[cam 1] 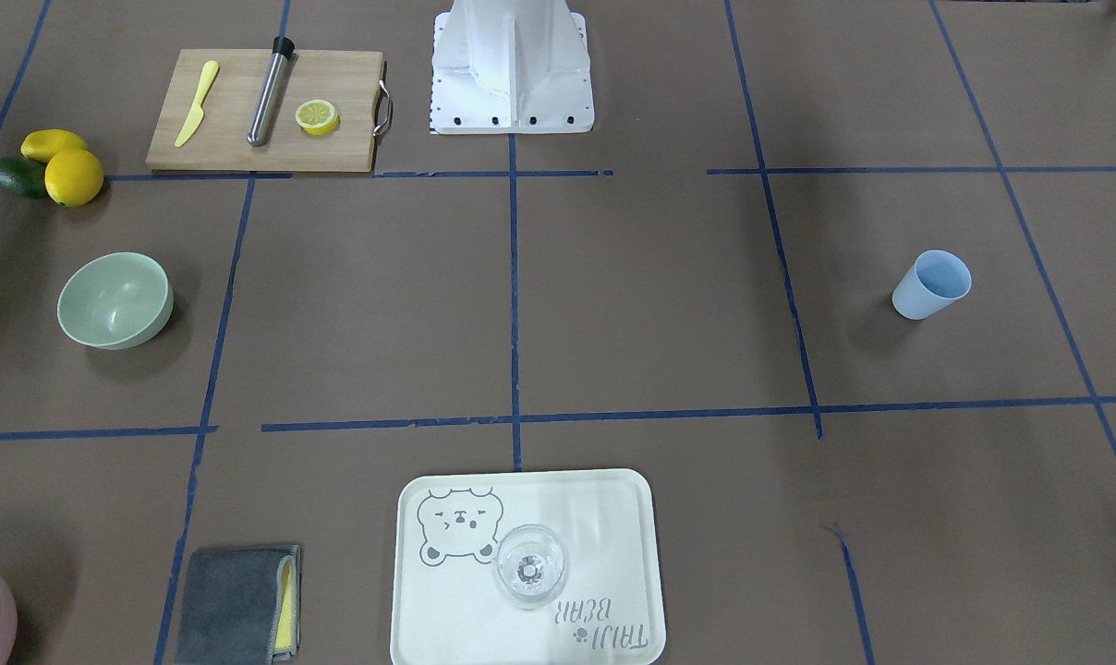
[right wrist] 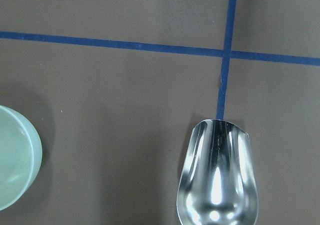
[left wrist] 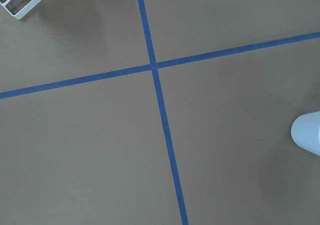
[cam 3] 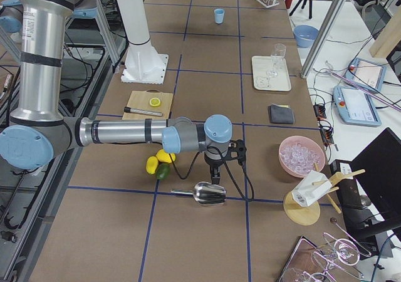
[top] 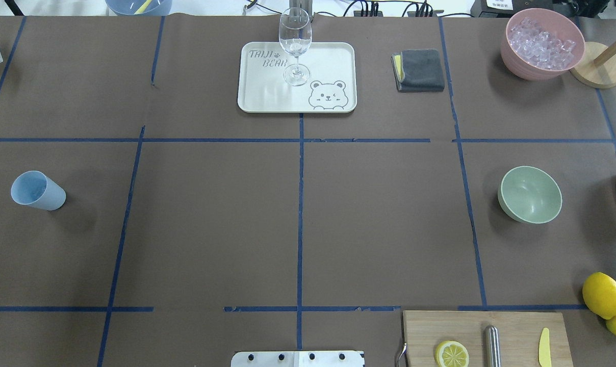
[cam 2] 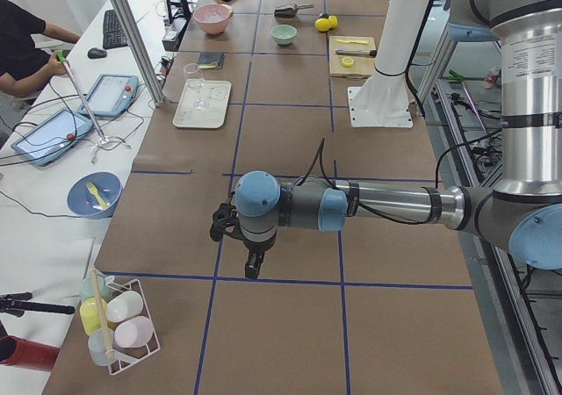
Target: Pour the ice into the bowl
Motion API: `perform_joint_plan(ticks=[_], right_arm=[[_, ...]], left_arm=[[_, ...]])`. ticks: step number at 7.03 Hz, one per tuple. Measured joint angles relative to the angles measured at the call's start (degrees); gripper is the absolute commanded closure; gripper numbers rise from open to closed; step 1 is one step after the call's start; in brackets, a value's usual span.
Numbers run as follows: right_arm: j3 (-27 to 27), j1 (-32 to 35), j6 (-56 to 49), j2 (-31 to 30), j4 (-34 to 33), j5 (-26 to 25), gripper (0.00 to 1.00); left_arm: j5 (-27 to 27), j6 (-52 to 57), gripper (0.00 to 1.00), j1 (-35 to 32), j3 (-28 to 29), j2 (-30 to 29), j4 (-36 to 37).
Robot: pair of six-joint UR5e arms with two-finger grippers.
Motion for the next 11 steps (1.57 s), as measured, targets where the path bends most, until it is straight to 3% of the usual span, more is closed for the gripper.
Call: perform_joint_plan(ticks=[6, 11], right_arm=[[0.3, -4.0, 4.3, 1.2, 2.0, 0.3, 0.01], [-3.8, -17.8, 32.7, 1.2, 26.5, -0.4, 0.06]], left_arm=[[-0.4, 0.1, 0.00, -0.1, -1.1, -0.1, -0.2], [-0.4, 0.0, 0.00, 0.0, -0.4, 0.0, -5.8]])
